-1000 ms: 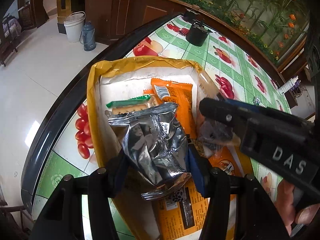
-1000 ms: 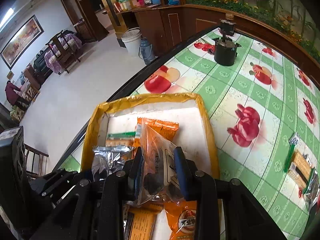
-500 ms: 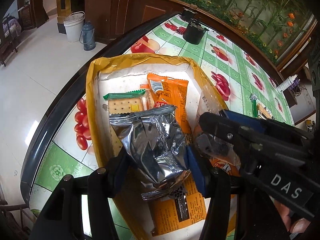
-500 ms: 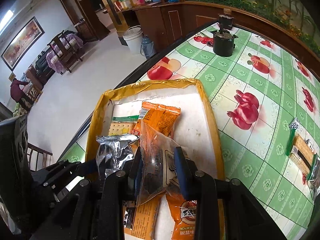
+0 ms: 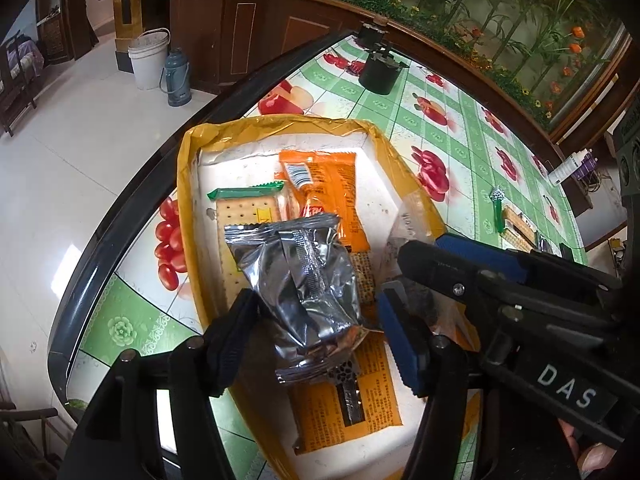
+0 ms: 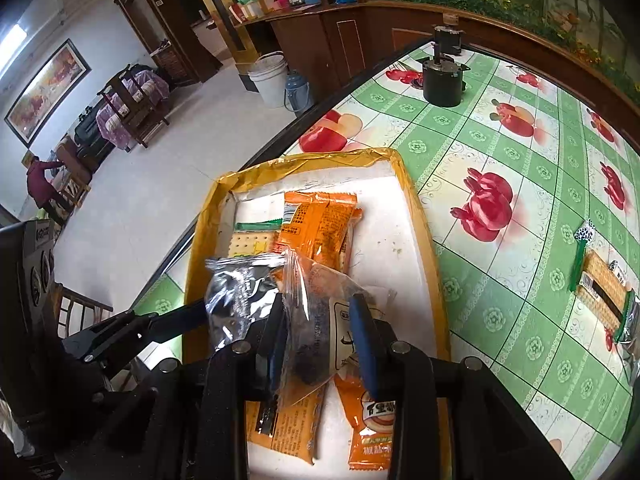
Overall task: Organize snacks
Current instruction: 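Lower both bags into the tray and open both grippers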
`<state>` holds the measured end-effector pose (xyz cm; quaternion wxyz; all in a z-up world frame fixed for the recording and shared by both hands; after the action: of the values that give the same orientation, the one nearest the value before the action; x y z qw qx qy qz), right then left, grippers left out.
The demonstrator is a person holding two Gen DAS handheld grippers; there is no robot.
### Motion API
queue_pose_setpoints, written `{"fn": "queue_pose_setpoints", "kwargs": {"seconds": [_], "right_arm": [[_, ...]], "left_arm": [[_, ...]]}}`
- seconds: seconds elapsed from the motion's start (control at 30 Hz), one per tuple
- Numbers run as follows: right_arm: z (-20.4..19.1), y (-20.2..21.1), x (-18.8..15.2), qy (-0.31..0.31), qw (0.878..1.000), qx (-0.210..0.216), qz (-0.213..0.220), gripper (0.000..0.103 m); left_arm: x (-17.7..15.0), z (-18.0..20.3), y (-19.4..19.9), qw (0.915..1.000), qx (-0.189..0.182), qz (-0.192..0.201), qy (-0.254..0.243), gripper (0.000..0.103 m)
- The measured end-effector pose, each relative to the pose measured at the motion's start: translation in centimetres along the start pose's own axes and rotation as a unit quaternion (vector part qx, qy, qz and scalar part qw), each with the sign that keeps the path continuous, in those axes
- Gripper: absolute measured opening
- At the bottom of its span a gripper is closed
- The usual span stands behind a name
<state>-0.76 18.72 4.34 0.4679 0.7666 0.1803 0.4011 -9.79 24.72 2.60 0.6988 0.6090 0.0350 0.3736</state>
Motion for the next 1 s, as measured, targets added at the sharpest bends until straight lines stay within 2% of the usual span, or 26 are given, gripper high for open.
{"fn": "queue_pose_setpoints", "kwargs": {"seconds": [0.43,1.0], "right_arm": [[-0.1,1.6,-1.3,0.001,1.000,0.017,-0.004,0.035],[0.3,3.9,-3.3,0.008,1.000,0.030,0.000,0.036]], "left_arm": [[-0.9,1.8,1.4,0.9998,0.003,0.007,-0.017,0.067],[-2.7,3.4,3.1,0.9997,0.014,0.012,-0.015,0.069]]}}
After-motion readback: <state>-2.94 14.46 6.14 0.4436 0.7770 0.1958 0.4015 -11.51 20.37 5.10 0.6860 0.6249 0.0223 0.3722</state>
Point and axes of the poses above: each gripper's, at about its wrist camera, not at the fingertips, and y roughly against the way its jaws point, z to its right, x to its top, the point moved 5 cm from there along -y, roughly the way its jaws point, and after that the axes turned 3 degrees about -z, right-handed, at the moved point
